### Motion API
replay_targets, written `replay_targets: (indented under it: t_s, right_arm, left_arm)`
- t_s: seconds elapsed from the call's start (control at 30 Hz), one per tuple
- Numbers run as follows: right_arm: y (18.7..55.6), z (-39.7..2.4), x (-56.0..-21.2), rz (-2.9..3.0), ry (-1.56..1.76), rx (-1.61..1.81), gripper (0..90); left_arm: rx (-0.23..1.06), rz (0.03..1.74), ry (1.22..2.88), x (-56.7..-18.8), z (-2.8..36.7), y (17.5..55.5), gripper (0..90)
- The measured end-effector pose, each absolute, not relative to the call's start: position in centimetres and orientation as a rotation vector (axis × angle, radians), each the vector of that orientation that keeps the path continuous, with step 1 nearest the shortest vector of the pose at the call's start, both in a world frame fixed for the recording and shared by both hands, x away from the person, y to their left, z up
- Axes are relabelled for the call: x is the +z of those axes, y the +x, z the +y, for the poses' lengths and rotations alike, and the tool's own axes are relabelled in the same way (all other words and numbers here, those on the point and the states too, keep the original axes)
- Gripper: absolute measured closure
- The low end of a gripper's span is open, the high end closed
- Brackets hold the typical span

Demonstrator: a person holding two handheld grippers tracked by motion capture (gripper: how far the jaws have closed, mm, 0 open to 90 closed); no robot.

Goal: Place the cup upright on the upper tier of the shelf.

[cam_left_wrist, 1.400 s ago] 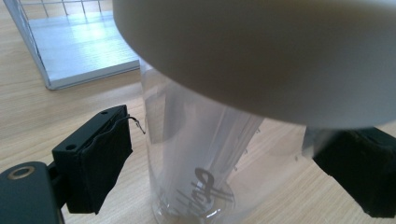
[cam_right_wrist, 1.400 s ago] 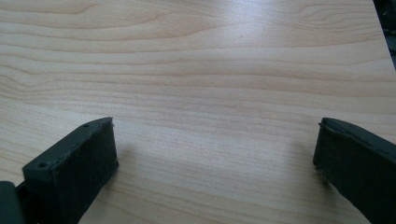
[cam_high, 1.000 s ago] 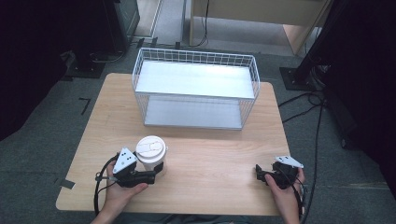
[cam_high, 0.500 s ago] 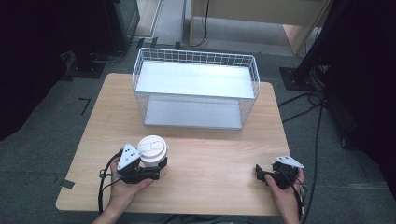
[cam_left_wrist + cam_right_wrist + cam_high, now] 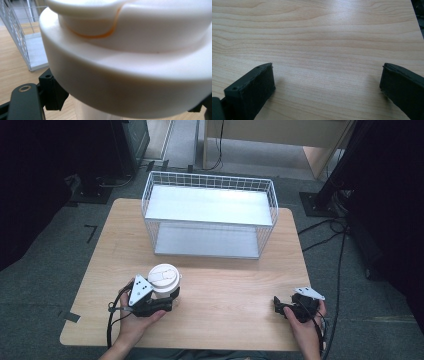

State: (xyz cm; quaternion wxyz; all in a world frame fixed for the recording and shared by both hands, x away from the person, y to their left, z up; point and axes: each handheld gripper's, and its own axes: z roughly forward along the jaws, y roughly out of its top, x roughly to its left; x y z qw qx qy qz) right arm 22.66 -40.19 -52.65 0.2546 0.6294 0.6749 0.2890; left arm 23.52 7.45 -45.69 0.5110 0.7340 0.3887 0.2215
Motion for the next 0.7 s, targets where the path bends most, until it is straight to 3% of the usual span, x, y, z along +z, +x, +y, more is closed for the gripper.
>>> replay_targets:
  t_s: [0.7]
  right_arm:
    - [22.7,-40.2,-52.6,1.833,1.71,0.785,0.0]
  left_arm:
    - [0.586,0.93,1.709,-43.2,7.5,24.8,16.0]
